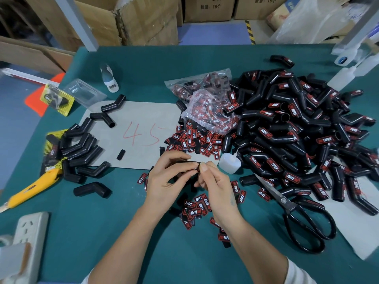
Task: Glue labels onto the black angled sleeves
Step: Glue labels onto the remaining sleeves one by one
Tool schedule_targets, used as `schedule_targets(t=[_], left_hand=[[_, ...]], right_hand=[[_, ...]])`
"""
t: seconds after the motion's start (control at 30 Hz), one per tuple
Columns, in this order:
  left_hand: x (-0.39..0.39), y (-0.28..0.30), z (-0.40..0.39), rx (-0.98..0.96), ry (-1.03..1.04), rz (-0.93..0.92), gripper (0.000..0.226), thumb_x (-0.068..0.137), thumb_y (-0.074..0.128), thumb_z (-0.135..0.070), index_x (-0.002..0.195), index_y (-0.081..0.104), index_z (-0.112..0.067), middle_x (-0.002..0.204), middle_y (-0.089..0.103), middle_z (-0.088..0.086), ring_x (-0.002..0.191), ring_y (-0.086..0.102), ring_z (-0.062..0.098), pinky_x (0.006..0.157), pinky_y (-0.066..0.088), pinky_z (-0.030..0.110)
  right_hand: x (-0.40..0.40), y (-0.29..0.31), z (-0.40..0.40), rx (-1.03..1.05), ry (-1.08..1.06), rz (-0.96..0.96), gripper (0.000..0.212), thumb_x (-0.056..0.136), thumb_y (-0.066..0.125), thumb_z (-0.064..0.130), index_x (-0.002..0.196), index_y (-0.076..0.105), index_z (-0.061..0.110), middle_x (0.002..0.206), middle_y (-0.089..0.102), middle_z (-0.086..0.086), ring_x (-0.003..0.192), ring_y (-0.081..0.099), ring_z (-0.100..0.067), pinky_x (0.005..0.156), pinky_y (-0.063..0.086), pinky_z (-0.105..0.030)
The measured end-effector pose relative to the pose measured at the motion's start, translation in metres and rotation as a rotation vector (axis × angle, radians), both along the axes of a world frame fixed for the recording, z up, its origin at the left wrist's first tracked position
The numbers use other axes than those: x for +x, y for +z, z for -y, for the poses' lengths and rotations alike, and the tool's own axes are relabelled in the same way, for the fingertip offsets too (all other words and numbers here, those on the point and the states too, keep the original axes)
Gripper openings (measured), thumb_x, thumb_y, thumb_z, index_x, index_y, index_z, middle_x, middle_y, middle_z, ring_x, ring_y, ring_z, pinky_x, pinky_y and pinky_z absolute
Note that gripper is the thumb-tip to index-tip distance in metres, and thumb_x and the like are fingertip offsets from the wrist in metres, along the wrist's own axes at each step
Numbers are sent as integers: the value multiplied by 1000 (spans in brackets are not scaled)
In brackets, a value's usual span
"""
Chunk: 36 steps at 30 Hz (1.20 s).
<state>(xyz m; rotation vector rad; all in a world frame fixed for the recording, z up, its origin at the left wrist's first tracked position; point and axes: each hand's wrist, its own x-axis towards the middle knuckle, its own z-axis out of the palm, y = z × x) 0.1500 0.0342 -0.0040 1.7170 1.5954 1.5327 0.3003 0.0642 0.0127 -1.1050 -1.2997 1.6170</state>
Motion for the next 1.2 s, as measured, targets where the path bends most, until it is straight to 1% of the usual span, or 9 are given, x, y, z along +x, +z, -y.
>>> schedule_targets(t=[0.13,0.3,0.4,0.53,0.6,0.67,0.83,1.0,1.2], left_hand=[[-1,-1,0,-4,2,-17,13,94,77,-15,104,82,-10,119,64,2,105,67,24,90,55,35],[-2,0,1,-13,-4,-11,12,94,76,-14,104,82,-13,117,67,1,107,68,22,93,54,32],[-2,2,0,-38,-3,10,12,93,76,-15,104,82,-14,116,68,1,108,68,21,93,54,31],[-3,5,1,-39,-6,37,13,93,76,-14,104,82,-17,115,69,0,107,69,20,89,54,26],[-3,5,1,-35,-10,42,14,92,76,-14,104,82,-17,115,69,0,106,69,21,85,56,27],[-3,5,1,-37,-9,52,14,92,77,-13,105,82,-16,115,69,0,106,69,21,83,57,29],[-3,6,1,-28,-21,29,13,92,76,-11,103,82,-12,113,69,5,107,69,20,93,53,27],[-1,9,1,-34,-23,29,12,92,77,-13,103,81,-12,112,70,6,107,69,20,94,52,28],[-1,10,1,-40,-29,40,16,89,79,-5,103,82,-11,111,70,8,106,69,21,94,53,28]], right_hand=[[1,-1,0,-25,18,-18,41,103,48,33,65,51,16,77,45,2,75,52,-15,76,48,-20],[1,-2,-1,-6,35,-31,39,104,47,30,66,55,22,78,45,4,74,50,-10,78,51,-26],[1,-4,-2,-9,42,-26,39,103,48,31,67,57,22,77,46,6,73,50,-9,79,52,-27],[1,-4,-2,-21,52,-51,39,100,52,40,65,59,27,77,47,8,74,51,-10,79,52,-25],[1,-4,-2,-20,54,-60,37,96,52,47,64,59,30,77,47,9,75,51,-11,79,51,-22],[2,-6,-3,-25,51,-67,38,95,53,48,64,59,27,78,47,8,74,51,-11,79,51,-24],[3,-10,-3,-55,54,-88,39,95,55,48,65,58,24,80,45,2,74,49,-11,82,51,-29],[3,-10,-4,-64,53,-93,39,95,55,48,65,58,23,79,45,1,74,49,-11,82,51,-28],[4,-7,-3,-63,52,-94,39,94,56,48,63,56,24,78,44,2,73,50,-10,82,50,-29]])
